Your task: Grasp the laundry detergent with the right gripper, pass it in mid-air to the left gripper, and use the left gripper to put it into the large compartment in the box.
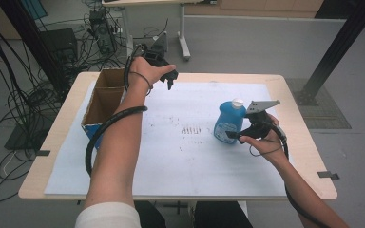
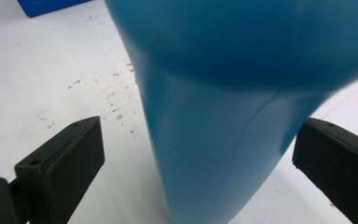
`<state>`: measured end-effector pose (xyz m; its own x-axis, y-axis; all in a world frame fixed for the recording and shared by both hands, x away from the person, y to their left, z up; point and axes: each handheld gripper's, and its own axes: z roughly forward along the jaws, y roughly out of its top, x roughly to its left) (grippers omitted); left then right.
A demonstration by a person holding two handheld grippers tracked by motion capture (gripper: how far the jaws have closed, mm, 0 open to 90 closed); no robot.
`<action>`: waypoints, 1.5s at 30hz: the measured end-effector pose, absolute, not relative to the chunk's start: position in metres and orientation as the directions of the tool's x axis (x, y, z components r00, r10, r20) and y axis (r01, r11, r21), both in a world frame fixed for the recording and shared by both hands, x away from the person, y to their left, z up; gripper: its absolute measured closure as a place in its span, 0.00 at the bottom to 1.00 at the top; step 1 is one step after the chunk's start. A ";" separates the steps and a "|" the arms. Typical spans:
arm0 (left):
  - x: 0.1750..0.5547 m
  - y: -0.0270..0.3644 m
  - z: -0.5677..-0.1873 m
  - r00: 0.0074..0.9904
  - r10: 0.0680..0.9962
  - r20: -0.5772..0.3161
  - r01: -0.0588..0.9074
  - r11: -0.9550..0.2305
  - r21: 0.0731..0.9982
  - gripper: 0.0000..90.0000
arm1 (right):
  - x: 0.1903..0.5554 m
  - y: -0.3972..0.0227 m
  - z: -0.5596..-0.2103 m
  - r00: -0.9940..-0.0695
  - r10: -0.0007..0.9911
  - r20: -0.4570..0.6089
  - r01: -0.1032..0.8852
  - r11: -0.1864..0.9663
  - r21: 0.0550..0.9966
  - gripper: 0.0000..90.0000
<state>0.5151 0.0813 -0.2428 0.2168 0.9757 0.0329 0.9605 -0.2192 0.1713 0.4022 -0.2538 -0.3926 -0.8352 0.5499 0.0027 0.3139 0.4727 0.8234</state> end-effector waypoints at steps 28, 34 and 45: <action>0.515 0.079 -0.243 0.223 0.974 0.030 0.960 -0.225 0.168 0.06 | 0.401 -0.254 -0.393 -0.835 0.551 0.003 0.310 0.465 0.829 0.02; 0.515 0.079 -0.242 0.221 0.975 0.030 0.959 -0.222 0.173 0.06 | 0.401 -0.254 -0.392 -0.837 0.547 -0.002 0.304 0.467 0.830 0.02; 0.515 0.080 -0.242 0.222 0.975 0.031 0.959 -0.224 0.172 0.06 | 0.401 -0.253 -0.393 -0.838 0.546 0.002 0.305 0.464 0.832 0.02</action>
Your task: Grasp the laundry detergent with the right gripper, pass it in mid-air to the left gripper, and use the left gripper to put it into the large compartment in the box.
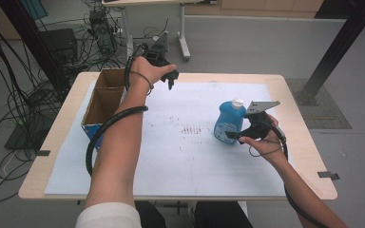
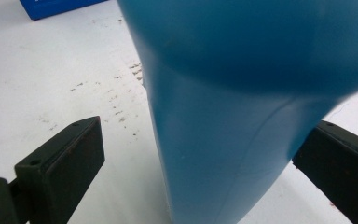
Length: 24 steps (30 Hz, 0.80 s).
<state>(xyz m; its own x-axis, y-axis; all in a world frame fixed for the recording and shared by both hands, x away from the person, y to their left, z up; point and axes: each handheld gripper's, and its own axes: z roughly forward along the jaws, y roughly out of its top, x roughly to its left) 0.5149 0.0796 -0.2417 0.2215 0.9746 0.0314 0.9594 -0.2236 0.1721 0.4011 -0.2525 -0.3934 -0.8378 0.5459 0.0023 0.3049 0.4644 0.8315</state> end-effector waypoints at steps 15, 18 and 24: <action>0.515 0.077 -0.241 0.225 0.974 0.031 0.958 -0.227 0.174 0.06 | 0.401 -0.253 -0.392 -0.839 0.544 0.001 0.300 0.461 0.835 0.02; 0.515 0.077 -0.241 0.226 0.974 0.033 0.958 -0.228 0.175 0.06 | 0.401 -0.253 -0.392 -0.839 0.544 0.001 0.299 0.461 0.835 0.02; 0.515 0.077 -0.241 0.226 0.974 0.031 0.958 -0.228 0.173 0.06 | 0.401 -0.254 -0.393 -0.840 0.542 -0.001 0.297 0.462 0.836 0.02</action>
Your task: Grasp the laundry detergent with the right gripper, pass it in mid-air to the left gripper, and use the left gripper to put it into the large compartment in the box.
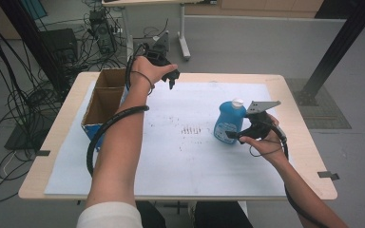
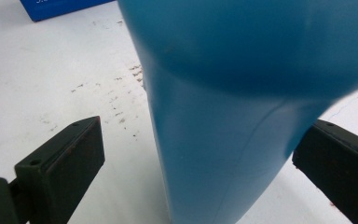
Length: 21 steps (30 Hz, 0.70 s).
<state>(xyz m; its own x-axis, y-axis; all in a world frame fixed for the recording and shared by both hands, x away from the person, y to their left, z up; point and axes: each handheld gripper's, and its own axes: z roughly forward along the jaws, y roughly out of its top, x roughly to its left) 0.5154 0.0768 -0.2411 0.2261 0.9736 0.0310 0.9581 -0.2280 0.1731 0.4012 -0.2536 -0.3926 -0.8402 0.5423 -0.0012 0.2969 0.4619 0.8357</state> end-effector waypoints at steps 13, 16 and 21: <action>0.515 0.078 -0.240 0.228 0.973 0.030 0.957 -0.230 0.174 0.06 | 0.401 -0.252 -0.394 -0.839 0.544 0.010 0.307 0.459 0.834 0.02; 0.515 0.078 -0.240 0.228 0.973 0.029 0.958 -0.230 0.173 0.06 | 0.402 -0.252 -0.395 -0.841 0.542 0.011 0.306 0.458 0.834 0.02; 0.515 0.079 -0.240 0.227 0.973 0.032 0.958 -0.229 0.172 0.06 | 0.403 -0.251 -0.394 -0.842 0.540 0.013 0.304 0.454 0.837 0.02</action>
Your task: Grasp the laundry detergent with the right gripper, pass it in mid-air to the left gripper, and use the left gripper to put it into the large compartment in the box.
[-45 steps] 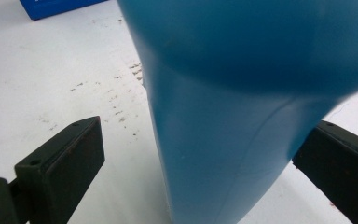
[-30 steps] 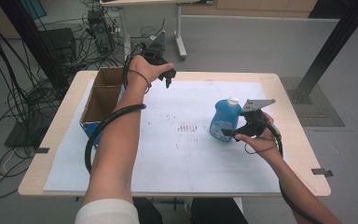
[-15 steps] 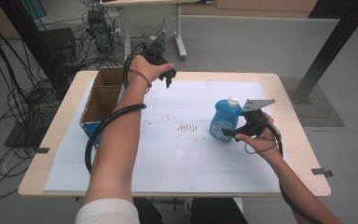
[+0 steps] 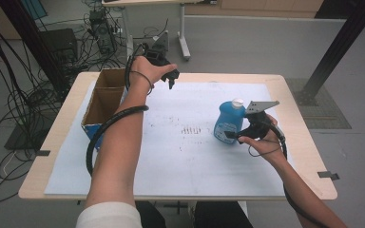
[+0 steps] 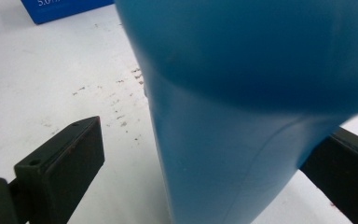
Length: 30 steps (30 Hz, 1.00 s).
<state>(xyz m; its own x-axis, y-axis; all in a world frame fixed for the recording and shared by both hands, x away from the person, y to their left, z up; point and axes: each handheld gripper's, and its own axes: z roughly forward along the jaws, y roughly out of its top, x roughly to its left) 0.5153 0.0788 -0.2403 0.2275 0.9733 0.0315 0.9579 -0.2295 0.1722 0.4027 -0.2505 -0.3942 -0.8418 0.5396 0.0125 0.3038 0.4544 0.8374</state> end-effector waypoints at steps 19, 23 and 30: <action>0.516 0.079 -0.241 0.229 0.973 0.036 0.958 -0.232 0.171 0.06 | 0.405 -0.248 -0.401 -0.840 0.543 0.020 0.303 0.438 0.846 0.18; 0.516 0.080 -0.242 0.230 0.973 0.038 0.957 -0.233 0.172 0.06 | 0.405 -0.248 -0.402 -0.836 0.548 0.010 0.298 0.438 0.848 0.24; 0.516 0.079 -0.242 0.233 0.972 0.038 0.956 -0.236 0.172 0.06 | 0.406 -0.247 -0.404 -0.835 0.551 0.008 0.296 0.436 0.850 0.30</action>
